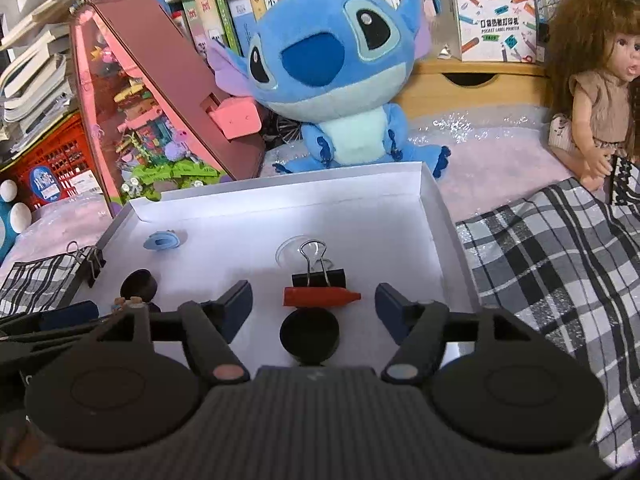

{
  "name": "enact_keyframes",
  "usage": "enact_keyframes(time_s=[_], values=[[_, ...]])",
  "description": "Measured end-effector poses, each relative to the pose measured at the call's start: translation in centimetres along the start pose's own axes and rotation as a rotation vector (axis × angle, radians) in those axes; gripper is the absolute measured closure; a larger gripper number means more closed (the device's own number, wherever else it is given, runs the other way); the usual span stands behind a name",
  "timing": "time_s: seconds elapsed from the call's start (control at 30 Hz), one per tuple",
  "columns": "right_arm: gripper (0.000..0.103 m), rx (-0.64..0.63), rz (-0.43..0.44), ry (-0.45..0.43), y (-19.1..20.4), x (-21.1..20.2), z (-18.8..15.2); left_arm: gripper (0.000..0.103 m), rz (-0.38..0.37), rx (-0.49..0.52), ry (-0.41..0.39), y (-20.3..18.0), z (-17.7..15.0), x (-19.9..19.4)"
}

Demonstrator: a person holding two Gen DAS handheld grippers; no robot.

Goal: Organize rigid objects

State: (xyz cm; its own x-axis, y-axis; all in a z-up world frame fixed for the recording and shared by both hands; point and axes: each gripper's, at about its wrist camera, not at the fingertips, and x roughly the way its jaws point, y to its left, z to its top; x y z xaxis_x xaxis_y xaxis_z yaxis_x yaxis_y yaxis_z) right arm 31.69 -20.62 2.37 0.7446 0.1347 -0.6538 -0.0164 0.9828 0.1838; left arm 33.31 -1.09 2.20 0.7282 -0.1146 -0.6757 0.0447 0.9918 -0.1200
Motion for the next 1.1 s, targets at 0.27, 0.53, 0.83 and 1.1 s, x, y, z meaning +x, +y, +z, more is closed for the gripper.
enact_keyframes(time_s=[0.27,0.53,0.83,1.1], values=[[0.015,-0.02,0.019,-0.057,-0.2,-3.1,-0.8,0.023,0.006,0.028,-0.042,0.2,-0.9,-2.7],[0.011,-0.008,0.019,-0.093,-0.5,-5.4,-1.8,0.02,-0.001,0.028,-0.076,0.0,-2.0,-5.8],[0.009,-0.062,0.02,-0.139,0.0,-8.5,-4.2,0.019,-0.024,0.038,-0.095,0.2,-4.6,-8.9],[0.008,-0.095,0.01,-0.16,0.2,-10.1,-5.6,0.019,-0.019,0.035,-0.103,0.8,-6.1,-10.3]])
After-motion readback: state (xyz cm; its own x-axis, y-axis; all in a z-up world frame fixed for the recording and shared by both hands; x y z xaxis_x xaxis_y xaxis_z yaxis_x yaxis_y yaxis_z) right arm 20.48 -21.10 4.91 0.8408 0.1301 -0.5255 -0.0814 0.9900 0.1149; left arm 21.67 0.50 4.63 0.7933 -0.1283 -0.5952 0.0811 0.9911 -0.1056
